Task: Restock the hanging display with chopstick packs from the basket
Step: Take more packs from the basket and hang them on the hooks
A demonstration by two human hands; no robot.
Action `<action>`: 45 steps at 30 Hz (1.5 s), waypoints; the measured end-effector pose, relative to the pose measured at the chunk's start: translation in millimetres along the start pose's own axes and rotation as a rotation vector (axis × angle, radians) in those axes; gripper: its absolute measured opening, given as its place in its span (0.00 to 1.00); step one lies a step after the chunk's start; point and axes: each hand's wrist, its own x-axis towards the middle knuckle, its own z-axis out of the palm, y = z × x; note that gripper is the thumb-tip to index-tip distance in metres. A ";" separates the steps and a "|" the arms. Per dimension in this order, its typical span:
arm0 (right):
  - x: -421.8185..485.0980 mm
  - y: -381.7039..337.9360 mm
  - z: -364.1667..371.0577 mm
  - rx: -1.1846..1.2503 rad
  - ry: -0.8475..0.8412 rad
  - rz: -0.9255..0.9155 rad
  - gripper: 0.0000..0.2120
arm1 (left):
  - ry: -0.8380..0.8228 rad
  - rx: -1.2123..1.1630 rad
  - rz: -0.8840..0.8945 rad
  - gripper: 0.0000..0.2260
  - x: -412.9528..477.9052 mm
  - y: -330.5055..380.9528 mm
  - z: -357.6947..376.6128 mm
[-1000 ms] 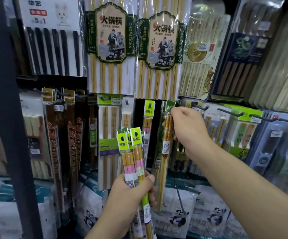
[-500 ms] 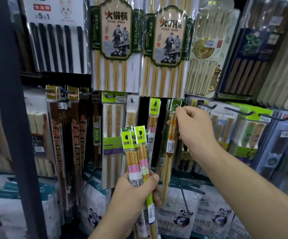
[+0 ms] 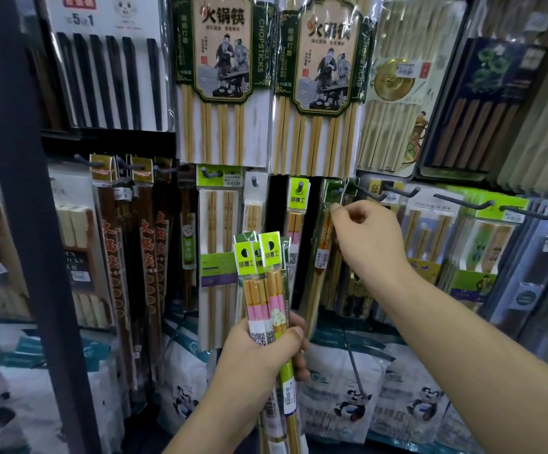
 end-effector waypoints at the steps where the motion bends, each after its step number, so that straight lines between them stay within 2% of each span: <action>1: -5.9 0.1 -0.6 -0.009 0.017 0.003 0.14 | 0.001 -0.013 -0.009 0.12 0.2 0.2 -0.1; 3: -22.3 -1.7 -2.7 0.007 0.009 0.005 0.12 | 0.003 -0.037 -0.025 0.10 0.2 0.8 0.4; 6: -48.8 -7.8 -3.9 0.140 -0.230 -0.003 0.11 | 0.007 -0.030 -0.024 0.04 -0.7 2.4 3.6; 8: -61.4 -10.1 -2.2 0.137 -0.387 -0.048 0.07 | 0.006 -0.018 -0.021 0.04 -1.3 0.9 5.1; 10: -65.7 -9.1 0.6 0.129 -0.433 -0.074 0.07 | 0.007 -0.021 -0.027 0.09 -1.5 -1.8 5.5; 18: -62.5 -1.3 1.9 0.425 -0.384 0.192 0.13 | 0.019 -0.208 -0.078 0.05 -1.3 -2.7 10.6; 24: -58.8 -1.8 0.0 0.414 -0.263 0.083 0.14 | 0.123 -0.214 -0.060 0.06 3.3 -5.9 9.1; 27: -46.4 -9.6 -6.5 0.414 -0.130 0.018 0.12 | 0.183 -0.174 -0.053 0.13 7.8 -7.9 5.1; 31: -24.6 -17.9 -9.4 0.405 -0.015 0.009 0.15 | 0.188 -0.160 -0.095 0.05 8.1 -10.0 0.1; 38: -12.9 -16.2 -6.4 0.357 0.053 0.000 0.17 | 0.134 -0.054 -0.089 0.09 6.7 -10.7 -0.1; 45: -11.6 -12.9 -6.1 0.331 0.069 -0.001 0.18 | 0.080 -0.053 -0.107 0.04 6.2 -8.3 -1.1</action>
